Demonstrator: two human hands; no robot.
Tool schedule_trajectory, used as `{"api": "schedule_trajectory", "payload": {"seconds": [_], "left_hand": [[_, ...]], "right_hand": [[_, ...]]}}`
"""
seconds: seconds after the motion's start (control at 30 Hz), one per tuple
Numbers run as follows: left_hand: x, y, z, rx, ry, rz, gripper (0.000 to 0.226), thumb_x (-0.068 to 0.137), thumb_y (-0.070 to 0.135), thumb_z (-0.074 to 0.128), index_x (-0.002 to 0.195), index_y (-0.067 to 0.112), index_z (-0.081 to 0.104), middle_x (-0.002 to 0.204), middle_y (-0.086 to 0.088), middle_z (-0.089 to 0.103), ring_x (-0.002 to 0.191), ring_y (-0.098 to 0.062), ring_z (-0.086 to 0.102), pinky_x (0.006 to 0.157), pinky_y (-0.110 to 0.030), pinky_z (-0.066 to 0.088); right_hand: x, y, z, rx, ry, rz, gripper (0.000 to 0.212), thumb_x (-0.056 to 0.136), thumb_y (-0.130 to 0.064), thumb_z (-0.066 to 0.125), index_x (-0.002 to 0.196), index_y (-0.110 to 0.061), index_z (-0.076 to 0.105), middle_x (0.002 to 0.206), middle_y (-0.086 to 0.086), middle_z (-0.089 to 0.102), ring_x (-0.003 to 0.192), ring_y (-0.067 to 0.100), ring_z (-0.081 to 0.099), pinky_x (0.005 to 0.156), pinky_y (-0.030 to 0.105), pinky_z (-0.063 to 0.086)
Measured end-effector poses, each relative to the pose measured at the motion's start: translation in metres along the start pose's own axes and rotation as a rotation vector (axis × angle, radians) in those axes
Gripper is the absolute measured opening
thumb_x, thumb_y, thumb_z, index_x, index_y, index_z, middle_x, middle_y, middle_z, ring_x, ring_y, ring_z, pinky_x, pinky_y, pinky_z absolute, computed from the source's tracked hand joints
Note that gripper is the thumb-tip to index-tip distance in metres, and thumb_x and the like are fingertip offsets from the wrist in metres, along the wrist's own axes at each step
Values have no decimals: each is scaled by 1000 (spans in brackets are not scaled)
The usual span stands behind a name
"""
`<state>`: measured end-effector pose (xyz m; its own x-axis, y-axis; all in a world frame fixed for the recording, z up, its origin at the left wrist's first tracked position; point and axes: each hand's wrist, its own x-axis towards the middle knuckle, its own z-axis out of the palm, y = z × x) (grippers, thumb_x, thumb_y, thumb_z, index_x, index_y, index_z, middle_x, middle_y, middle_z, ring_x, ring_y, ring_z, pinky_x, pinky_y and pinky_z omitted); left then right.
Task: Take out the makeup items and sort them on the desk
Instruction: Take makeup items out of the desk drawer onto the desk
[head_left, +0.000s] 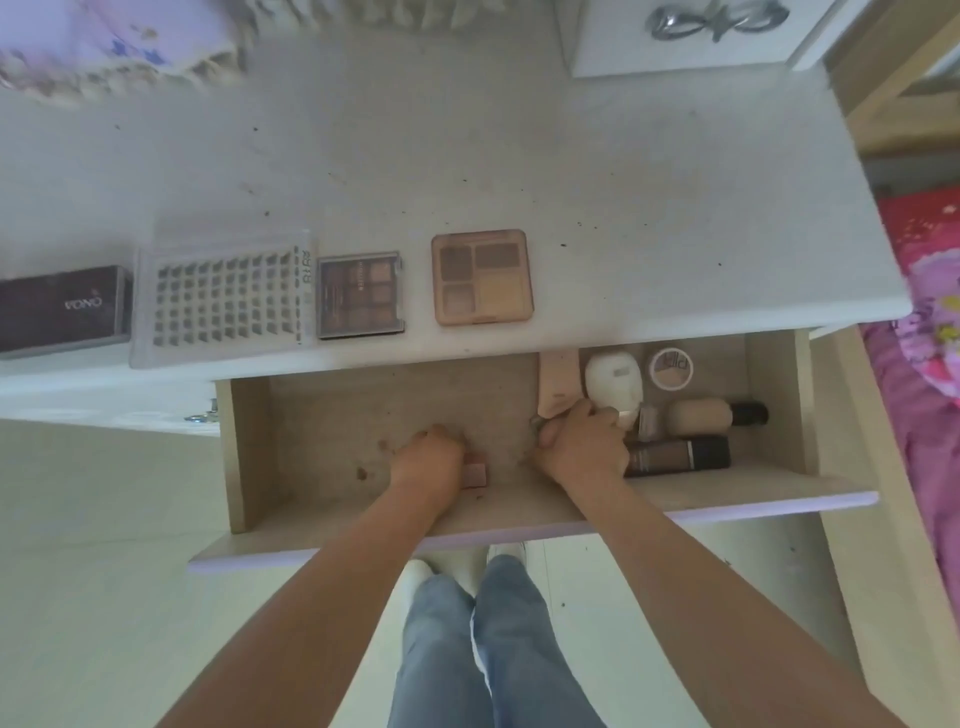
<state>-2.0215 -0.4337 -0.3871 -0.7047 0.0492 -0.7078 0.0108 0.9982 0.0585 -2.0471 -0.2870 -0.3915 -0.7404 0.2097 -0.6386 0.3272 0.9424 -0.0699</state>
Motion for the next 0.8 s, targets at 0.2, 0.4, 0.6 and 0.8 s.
{"api": "schedule_trajectory", "payload": {"seconds": [0.2,0.4,0.6,0.8], "left_hand": [[-33,-10,-11,-169,353,65,33,98,34,34,101,11,58,98,-6,62,85,-25,62,66,-33,49],[-55,11,-43,-354,1030,455,28,81,21,47,83,2,68,65,-7,61,58,-9,48,64,-23,40],[-42,45,-112,-188,1076,454,20,70,12,66,88,5,71,66,-6,64,52,-15,59,41,-15,43],[-11,75,-144,130,919,241,61,15,18,91,73,16,73,59,3,57,45,-8,53,34,-15,16]], "right_hand": [[-29,38,-37,315,-90,-376,71,65,-28,78,119,-13,35,115,4,41,104,22,49,81,26,42],[-67,61,-85,603,-6,-485,69,56,-12,85,102,-18,34,96,-9,43,86,10,48,73,21,44],[-48,66,-147,492,275,-619,70,48,-18,89,94,-11,37,90,-6,37,78,9,43,63,7,39],[0,67,-176,276,310,-662,58,54,-25,86,92,-14,43,99,0,42,87,16,48,68,13,41]]}}
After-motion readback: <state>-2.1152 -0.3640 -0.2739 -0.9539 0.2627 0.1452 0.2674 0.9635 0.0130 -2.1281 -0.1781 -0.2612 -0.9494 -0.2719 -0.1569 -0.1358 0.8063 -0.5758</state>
